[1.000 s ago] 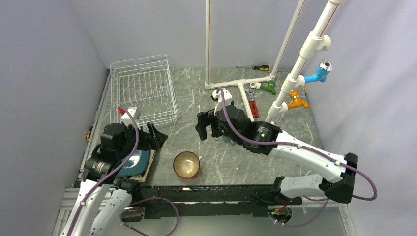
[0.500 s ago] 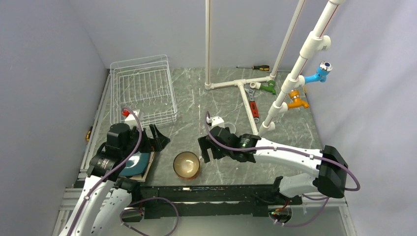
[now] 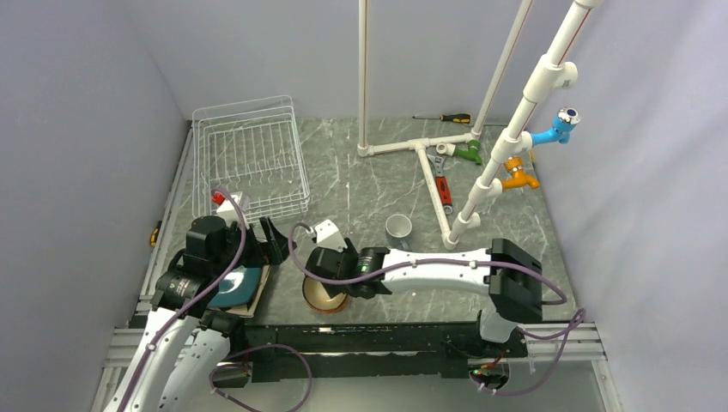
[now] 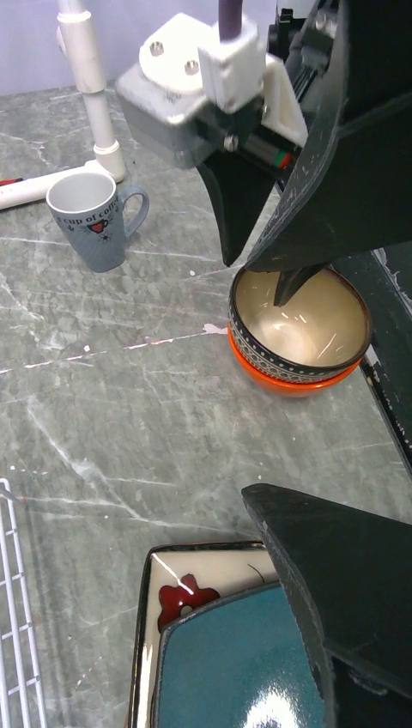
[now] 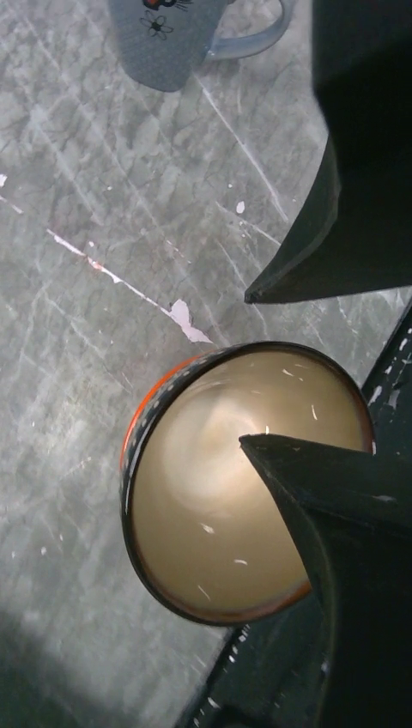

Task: Load the mixed dishes into the dish rack

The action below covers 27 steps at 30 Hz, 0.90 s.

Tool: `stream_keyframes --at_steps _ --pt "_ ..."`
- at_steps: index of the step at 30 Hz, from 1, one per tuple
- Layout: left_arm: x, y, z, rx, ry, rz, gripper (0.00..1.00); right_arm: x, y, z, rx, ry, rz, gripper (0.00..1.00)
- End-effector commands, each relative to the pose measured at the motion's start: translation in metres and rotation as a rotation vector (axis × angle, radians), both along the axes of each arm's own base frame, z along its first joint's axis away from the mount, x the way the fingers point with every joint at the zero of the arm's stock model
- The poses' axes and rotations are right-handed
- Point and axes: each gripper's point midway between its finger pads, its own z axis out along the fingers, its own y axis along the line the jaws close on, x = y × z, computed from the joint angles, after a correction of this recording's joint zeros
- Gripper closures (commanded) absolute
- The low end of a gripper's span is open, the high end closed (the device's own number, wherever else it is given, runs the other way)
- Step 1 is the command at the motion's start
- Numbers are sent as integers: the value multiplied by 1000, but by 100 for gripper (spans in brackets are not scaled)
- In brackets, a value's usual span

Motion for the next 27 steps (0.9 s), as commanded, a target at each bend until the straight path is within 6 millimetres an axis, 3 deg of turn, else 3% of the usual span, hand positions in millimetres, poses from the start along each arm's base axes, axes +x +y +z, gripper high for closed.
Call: stream_keyframes --at_steps 1,5,10,19,27 --pt "4 2 21 -14 -53 20 1 15 -7 5 -66 -92 -70 45" --pt "4 4 20 -3 -50 24 1 15 -4 -3 -89 -94 -72 55" --pt "3 5 22 1 -62 24 1 15 0 -9 -90 -100 -80 57" --pt "3 7 32 8 -88 33 1 16 7 -4 -75 -120 -75 71" --pt "4 8 37 5 -100 36 1 19 9 0 -91 -140 -70 89"
